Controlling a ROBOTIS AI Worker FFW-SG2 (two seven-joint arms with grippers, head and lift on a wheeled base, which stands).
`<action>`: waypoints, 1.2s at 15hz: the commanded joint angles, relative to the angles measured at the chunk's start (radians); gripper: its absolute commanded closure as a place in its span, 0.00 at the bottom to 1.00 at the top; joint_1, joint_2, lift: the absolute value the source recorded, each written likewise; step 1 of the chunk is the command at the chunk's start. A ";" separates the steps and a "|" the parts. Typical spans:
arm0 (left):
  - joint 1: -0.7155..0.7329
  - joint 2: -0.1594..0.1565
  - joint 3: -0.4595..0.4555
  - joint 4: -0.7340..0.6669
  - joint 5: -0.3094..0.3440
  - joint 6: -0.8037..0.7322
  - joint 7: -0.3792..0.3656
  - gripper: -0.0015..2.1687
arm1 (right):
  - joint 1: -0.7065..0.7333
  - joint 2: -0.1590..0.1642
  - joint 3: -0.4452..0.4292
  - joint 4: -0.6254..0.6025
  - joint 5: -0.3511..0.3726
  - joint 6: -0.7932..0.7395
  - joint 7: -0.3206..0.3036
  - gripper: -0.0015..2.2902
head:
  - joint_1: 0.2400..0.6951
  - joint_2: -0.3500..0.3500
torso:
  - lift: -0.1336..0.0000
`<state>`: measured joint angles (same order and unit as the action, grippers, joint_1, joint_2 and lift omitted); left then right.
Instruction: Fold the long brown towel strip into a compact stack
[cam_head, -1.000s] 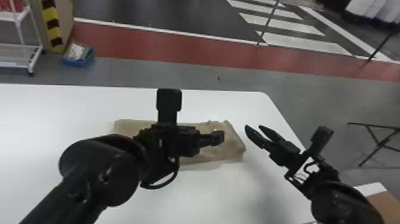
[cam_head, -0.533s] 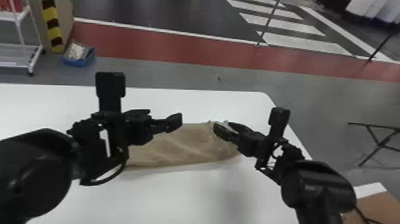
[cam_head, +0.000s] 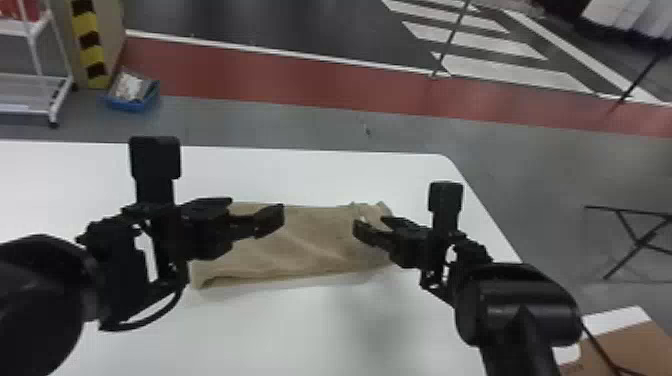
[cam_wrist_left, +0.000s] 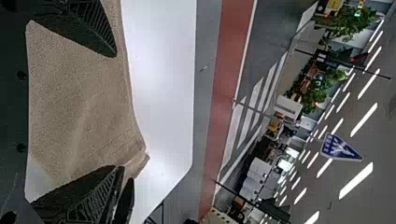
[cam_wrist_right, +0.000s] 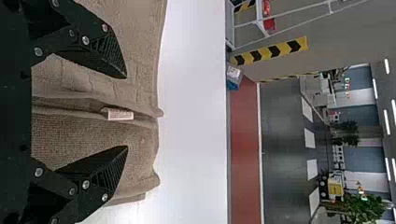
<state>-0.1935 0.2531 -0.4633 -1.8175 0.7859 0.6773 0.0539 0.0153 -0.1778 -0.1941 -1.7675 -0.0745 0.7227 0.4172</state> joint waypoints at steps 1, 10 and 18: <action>-0.001 0.000 0.000 0.001 0.006 0.012 -0.003 0.02 | -0.009 -0.006 0.004 0.011 0.005 0.034 0.002 0.19 | 1.00 0.01 | 0.06; 0.005 0.000 0.020 0.001 0.024 0.061 -0.011 0.02 | -0.046 -0.011 0.028 0.043 0.002 0.105 0.017 0.30 | 1.00 0.02 | 0.06; 0.006 -0.002 0.026 0.000 0.027 0.104 -0.017 0.02 | -0.006 -0.011 0.012 -0.017 -0.042 0.102 0.035 0.41 | 1.00 0.02 | 0.06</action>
<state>-0.1871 0.2515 -0.4364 -1.8163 0.8127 0.7778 0.0357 -0.0027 -0.1887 -0.1817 -1.7554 -0.1057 0.8247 0.4528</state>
